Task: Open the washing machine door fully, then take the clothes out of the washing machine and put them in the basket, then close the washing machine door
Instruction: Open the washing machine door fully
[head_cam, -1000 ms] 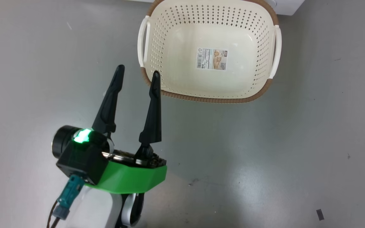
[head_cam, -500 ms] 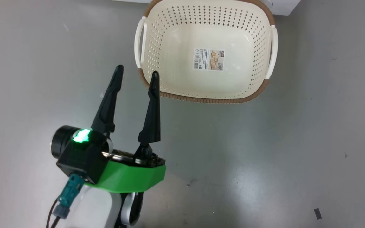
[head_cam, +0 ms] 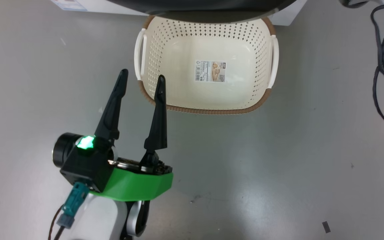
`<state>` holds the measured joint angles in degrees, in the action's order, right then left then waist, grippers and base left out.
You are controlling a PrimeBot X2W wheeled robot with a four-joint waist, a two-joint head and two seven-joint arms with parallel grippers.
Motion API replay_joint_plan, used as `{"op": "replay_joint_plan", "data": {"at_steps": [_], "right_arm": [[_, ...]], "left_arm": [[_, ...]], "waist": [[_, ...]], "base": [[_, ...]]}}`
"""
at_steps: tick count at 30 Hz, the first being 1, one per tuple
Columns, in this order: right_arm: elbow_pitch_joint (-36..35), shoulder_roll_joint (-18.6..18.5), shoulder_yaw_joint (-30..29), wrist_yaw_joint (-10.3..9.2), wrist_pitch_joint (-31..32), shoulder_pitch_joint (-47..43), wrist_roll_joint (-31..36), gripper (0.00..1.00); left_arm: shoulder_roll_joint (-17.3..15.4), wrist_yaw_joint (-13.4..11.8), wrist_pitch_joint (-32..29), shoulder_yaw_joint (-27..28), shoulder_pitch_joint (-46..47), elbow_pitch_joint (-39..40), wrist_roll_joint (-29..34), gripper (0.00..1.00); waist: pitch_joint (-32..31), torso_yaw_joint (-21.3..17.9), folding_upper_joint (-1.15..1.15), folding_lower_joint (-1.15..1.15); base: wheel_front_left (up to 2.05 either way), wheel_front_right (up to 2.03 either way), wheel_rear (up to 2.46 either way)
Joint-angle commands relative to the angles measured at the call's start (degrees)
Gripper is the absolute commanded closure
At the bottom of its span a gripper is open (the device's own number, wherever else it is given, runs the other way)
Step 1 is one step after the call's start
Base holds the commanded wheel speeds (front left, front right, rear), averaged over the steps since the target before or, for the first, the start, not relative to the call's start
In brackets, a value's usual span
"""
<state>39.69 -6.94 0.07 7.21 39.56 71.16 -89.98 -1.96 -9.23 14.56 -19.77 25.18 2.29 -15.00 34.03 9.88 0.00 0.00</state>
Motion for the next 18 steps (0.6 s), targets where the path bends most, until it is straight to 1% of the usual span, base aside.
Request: {"op": "replay_joint_plan", "data": {"at_steps": [1, 8, 18], "right_arm": [[-2.01, 1.88, 0.71, 0.28, 0.67, -0.99, -0.67, 1.0], [-3.49, 2.77, 0.82, 0.28, 0.54, -3.7, -1.97, 1.0], [-3.13, 3.47, 2.53, 0.28, 1.36, -6.77, -3.0, 1.0]], "left_arm": [[-0.92, -0.15, 0.44, 1.85, -0.19, 1.07, 0.69, 0.0], [-0.92, 0.14, 0.44, 1.89, -0.06, 0.36, 0.87, 0.0], [-0.92, 0.52, 0.44, 1.87, -0.69, -0.89, 1.22, 0.0]], "waist": [[-0.32, -0.4, 0.0, 0.0], [-1.51, -1.54, 0.0, 0.0], [-3.91, -2.33, 0.0, 0.0]], "base": [[0.0, 0.0, 0.0], [0.0, 0.0, 0.0], [0.0, 0.0, 0.0]]}}
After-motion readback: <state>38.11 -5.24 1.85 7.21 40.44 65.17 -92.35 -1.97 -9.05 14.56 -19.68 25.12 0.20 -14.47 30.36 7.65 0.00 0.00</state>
